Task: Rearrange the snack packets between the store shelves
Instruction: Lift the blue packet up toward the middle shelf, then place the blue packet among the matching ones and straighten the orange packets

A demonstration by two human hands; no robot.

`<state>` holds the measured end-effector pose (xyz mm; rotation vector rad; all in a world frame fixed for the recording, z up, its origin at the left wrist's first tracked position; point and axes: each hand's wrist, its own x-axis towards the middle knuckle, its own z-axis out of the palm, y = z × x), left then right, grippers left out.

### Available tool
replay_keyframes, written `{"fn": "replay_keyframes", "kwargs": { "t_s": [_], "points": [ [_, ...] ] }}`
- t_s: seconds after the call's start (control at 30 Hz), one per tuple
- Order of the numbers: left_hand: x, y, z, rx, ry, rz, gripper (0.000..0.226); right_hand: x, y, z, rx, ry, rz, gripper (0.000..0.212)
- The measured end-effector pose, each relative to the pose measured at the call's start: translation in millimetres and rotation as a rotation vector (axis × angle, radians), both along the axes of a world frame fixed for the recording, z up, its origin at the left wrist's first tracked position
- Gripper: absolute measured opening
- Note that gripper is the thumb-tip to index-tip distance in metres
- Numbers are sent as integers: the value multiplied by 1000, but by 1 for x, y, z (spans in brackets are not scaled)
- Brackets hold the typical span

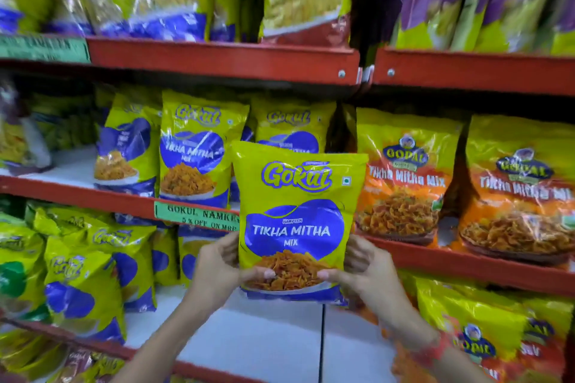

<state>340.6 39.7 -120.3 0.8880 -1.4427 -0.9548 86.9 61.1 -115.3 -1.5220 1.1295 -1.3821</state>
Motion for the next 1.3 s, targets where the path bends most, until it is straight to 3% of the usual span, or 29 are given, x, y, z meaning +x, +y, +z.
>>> {"fn": "replay_keyframes", "kwargs": {
  "t_s": [0.27, 0.5, 0.63, 0.77, 0.87, 0.97, 1.07, 1.2, 1.3],
  "points": [
    [12, -78, 78, -221, -100, 25, 61, 15, -66, 68, -256, 27, -62, 68],
    [11, -132, 65, -166, -152, 7, 54, 23, -124, 44, -213, 41, -81, 51],
    [13, -154, 57, -98, -156, 34, 54, 26, -139, 42, -171, 21, -71, 59],
    [2, -159, 87, -116, -10, 42, 47, 30, -148, 71, -190, -150, -65, 70],
    [-17, -162, 126, -180, 223, 170, 31, 38, -153, 105, -255, -377, -178, 75],
    [-25, -170, 144, -151, 522, 351, 48, 43, -151, 123, -304, -556, -293, 45],
    [-26, -167, 146, -131, 726, 387, 35, 45, -142, 122, -312, -669, -316, 20],
    [-26, -164, 152, -129, 796, 341, 29, 48, -141, 127, -334, -726, -376, 17],
    [-29, -160, 147, -277, 607, 468, 20, 57, -141, 125, -454, -540, -481, 21]
  ]
}}
